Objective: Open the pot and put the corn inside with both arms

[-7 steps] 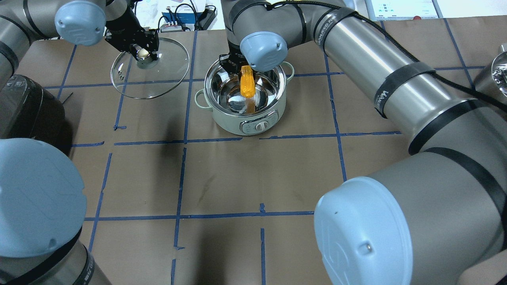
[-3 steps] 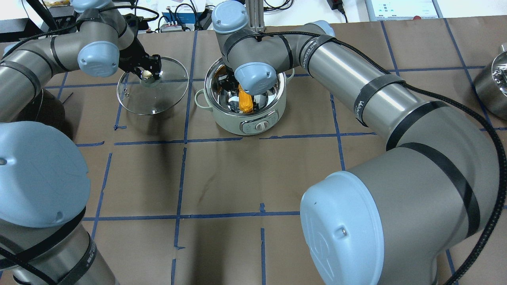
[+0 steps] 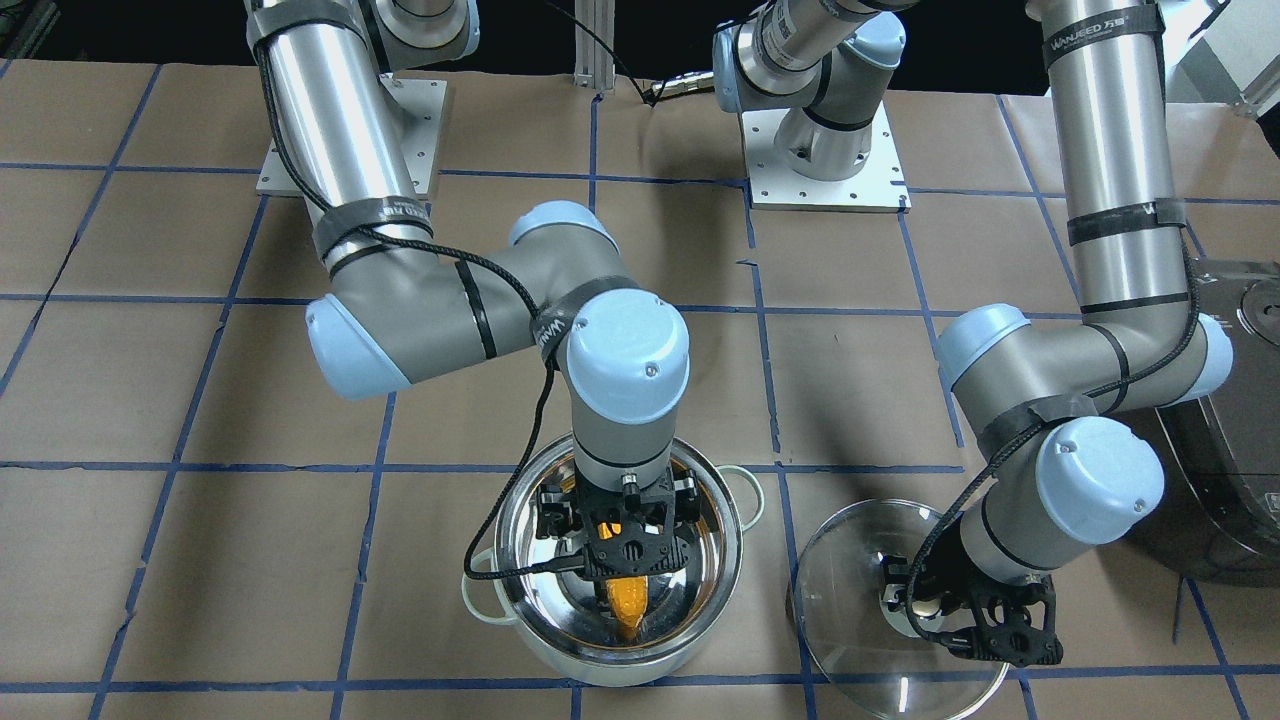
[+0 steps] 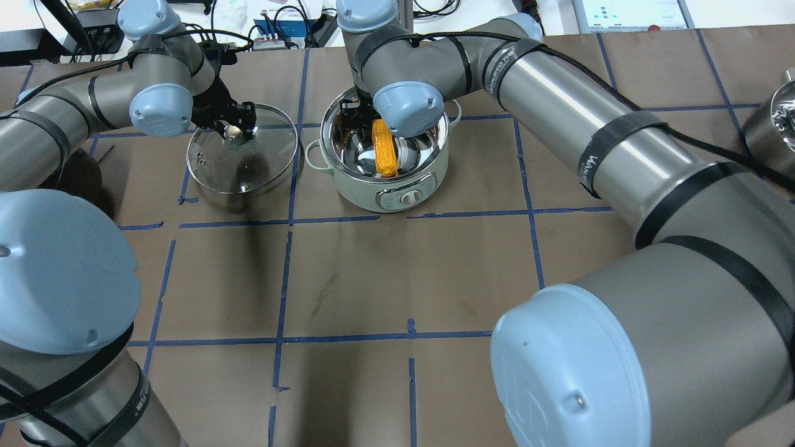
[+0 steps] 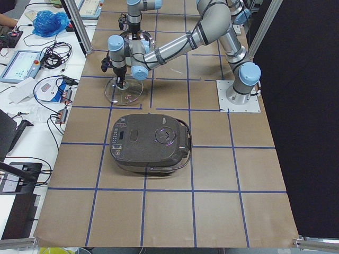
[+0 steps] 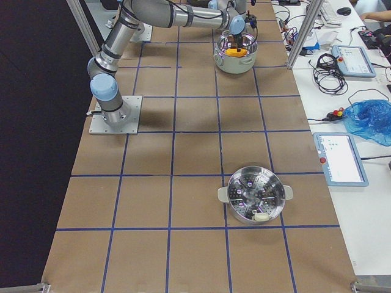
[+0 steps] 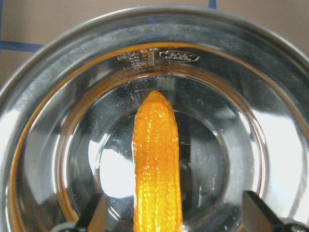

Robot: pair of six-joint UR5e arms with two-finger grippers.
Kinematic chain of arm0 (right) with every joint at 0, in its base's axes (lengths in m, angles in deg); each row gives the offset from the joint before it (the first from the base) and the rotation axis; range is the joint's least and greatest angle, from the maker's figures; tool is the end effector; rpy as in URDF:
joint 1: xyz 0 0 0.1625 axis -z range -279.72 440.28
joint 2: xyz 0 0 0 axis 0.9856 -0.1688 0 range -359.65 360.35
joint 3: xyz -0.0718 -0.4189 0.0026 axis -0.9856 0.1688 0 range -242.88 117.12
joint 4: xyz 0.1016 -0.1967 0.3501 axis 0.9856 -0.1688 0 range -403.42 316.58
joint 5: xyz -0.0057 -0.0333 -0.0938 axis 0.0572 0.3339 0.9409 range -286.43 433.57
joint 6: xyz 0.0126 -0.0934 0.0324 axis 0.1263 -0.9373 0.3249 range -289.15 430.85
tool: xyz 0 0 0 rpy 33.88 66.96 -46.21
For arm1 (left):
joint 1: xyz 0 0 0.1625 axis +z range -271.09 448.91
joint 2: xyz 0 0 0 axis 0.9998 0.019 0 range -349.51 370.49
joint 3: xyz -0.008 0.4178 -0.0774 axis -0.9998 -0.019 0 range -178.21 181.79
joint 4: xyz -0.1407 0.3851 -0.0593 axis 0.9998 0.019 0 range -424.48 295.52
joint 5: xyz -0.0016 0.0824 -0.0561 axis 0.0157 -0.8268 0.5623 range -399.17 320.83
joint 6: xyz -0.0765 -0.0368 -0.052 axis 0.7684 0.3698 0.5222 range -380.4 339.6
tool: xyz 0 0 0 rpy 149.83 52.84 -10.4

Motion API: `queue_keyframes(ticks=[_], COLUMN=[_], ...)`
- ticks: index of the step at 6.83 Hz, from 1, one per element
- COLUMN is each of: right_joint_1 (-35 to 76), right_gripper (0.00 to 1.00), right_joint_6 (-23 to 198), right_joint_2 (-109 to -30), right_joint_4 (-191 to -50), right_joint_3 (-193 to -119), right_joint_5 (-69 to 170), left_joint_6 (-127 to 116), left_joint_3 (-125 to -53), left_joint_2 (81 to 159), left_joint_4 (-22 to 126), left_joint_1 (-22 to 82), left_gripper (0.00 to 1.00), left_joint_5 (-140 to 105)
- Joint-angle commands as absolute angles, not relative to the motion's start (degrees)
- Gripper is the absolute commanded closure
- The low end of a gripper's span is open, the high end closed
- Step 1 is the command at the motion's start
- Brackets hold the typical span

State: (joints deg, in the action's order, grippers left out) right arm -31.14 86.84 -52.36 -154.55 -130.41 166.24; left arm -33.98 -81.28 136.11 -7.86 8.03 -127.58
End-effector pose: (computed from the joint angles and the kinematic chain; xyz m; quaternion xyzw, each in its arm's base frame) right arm 0.3924 -0.6480 0.3122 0.0460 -0.9972 0.0595 0.0043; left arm -0.0237 -0.7118 0.2287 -0.0394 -0.9983 0.0427 0.0055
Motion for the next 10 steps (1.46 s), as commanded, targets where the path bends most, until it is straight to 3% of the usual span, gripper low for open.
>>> queue_keyframes(ticks=[1, 3, 5, 8, 10], right_joint_1=[-26.2, -17.2, -11.7, -13.0, -13.9], right_gripper=[0.00, 0.00, 0.00, 0.00, 0.00], right_joint_6=[86.6, 75.3, 69.8, 80.5, 80.8], right_joint_2=[-63.3, -75.6, -86.7, -87.8, -87.8], right_joint_4=[-140.0, -127.8, -128.2, -131.0, -132.6], right_joint_3=[-131.1, -137.9, -146.9, -147.3, -147.8], right_joint_5=[166.5, 166.3, 165.8, 165.9, 165.9], left_joint_6=[-33.4, -31.0, -29.8, -29.7, -29.6], left_joint_3=[-81.0, -80.0, -79.7, -82.8, -84.5], left_joint_2=[135.0, 126.5, 116.4, 104.9, 103.7], left_joint_4=[-7.1, 3.3, 18.7, 24.7, 24.6], left_joint_1=[8.0, 6.9, 5.9, -0.1, -0.5], left_gripper=[0.00, 0.00, 0.00, 0.00, 0.00], left_joint_5=[-127.7, -127.5, -127.3, -127.3, -126.7])
